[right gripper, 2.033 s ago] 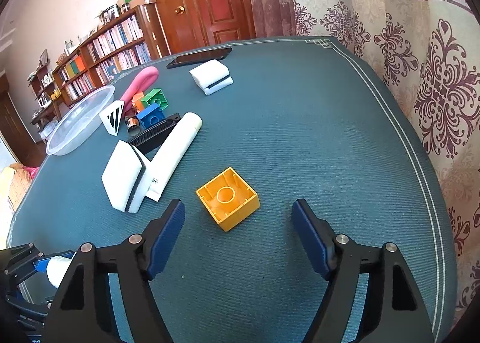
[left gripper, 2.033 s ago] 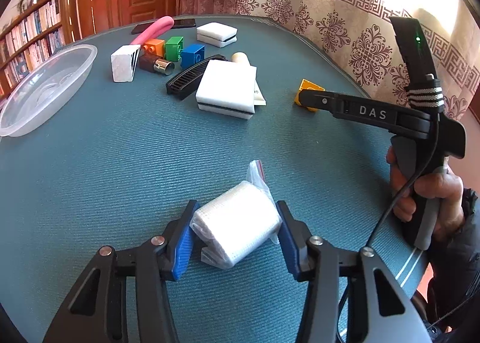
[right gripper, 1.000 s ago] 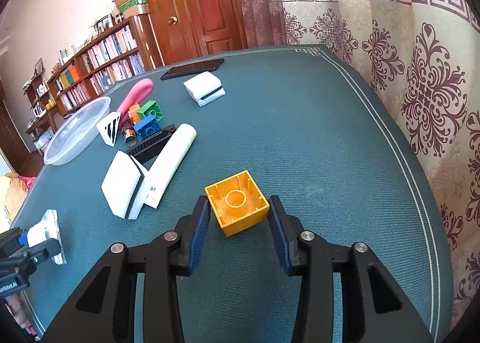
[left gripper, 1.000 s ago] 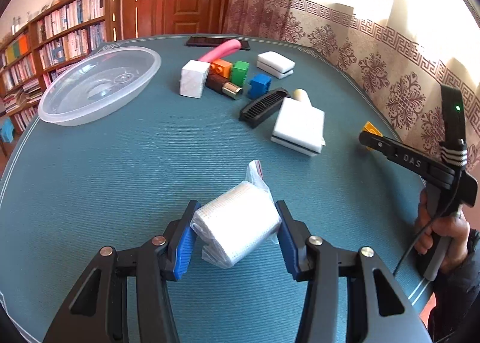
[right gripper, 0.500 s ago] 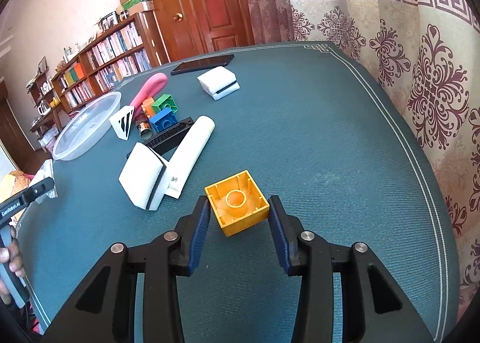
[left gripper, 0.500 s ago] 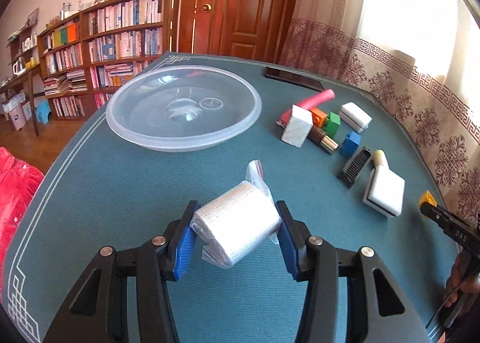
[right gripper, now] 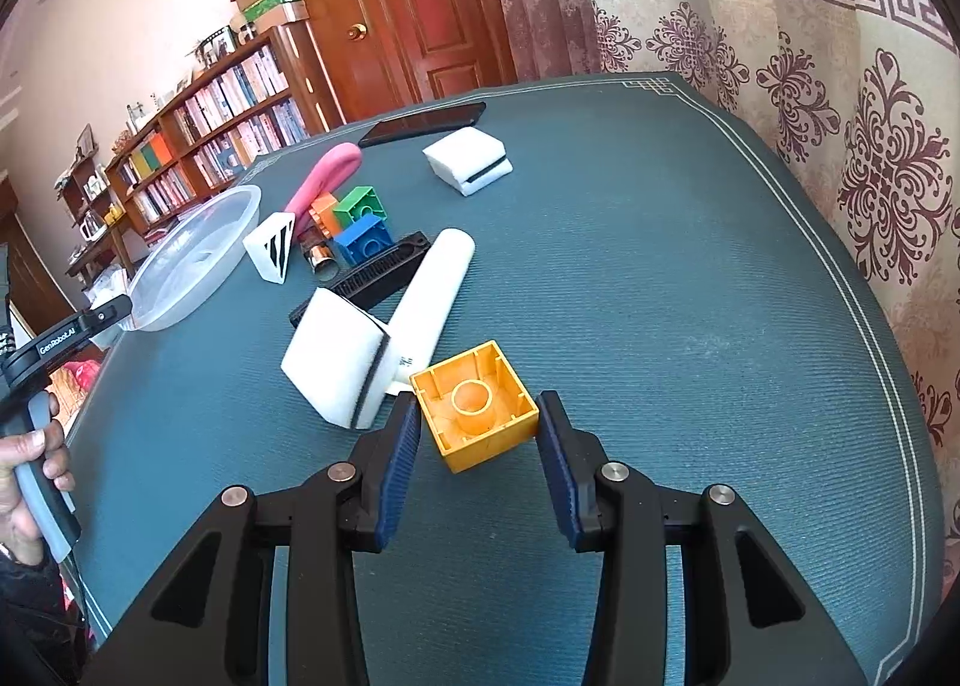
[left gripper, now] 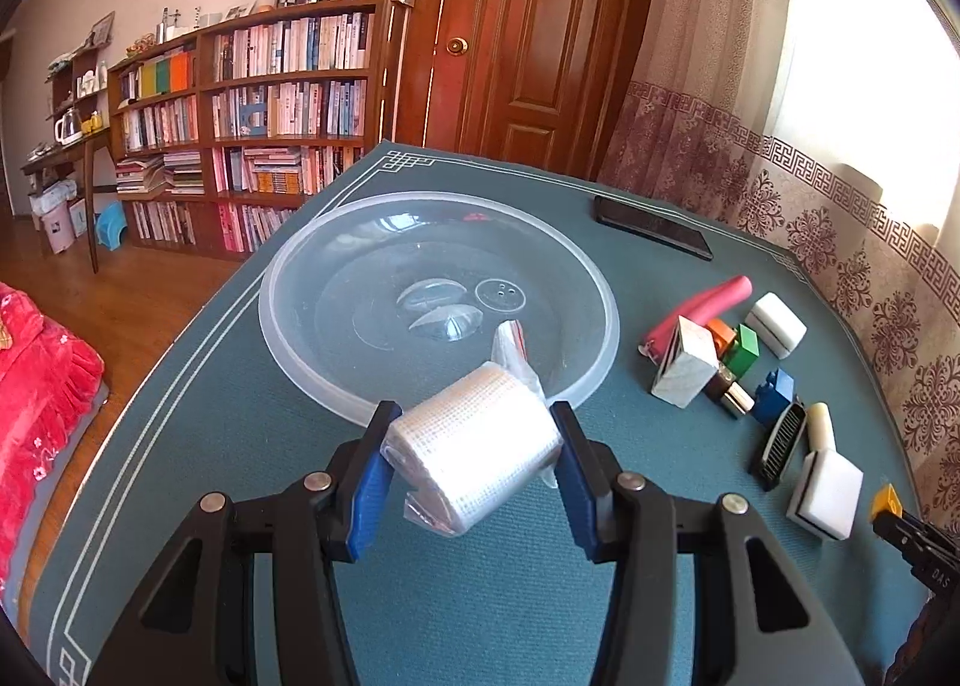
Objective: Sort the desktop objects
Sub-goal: 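Carry the roll and yellow brick into the clear bowl and open both tools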
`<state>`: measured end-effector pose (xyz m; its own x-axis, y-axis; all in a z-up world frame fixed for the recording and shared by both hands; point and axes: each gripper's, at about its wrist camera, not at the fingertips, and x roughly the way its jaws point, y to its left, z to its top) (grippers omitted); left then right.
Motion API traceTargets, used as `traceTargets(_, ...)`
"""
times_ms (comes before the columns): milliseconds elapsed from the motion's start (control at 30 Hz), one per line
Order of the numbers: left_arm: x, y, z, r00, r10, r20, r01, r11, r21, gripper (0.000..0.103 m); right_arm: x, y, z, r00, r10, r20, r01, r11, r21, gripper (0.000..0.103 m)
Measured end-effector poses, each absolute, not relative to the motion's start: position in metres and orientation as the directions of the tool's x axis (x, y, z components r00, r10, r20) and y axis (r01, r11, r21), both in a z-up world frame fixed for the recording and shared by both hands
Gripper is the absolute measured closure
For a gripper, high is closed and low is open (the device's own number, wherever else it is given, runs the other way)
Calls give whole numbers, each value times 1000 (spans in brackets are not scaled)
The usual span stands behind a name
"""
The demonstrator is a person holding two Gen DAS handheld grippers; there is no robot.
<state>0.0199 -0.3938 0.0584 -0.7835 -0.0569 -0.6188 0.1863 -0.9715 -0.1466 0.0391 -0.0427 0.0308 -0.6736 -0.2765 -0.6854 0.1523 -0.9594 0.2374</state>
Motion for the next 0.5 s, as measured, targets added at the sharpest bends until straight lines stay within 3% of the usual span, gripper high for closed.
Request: traceTargets(500,-26,-429,61,-799,-85,-595,200,-971,-129,49,-3,-145,70,-674,-373,-638,310,-926,215,60)
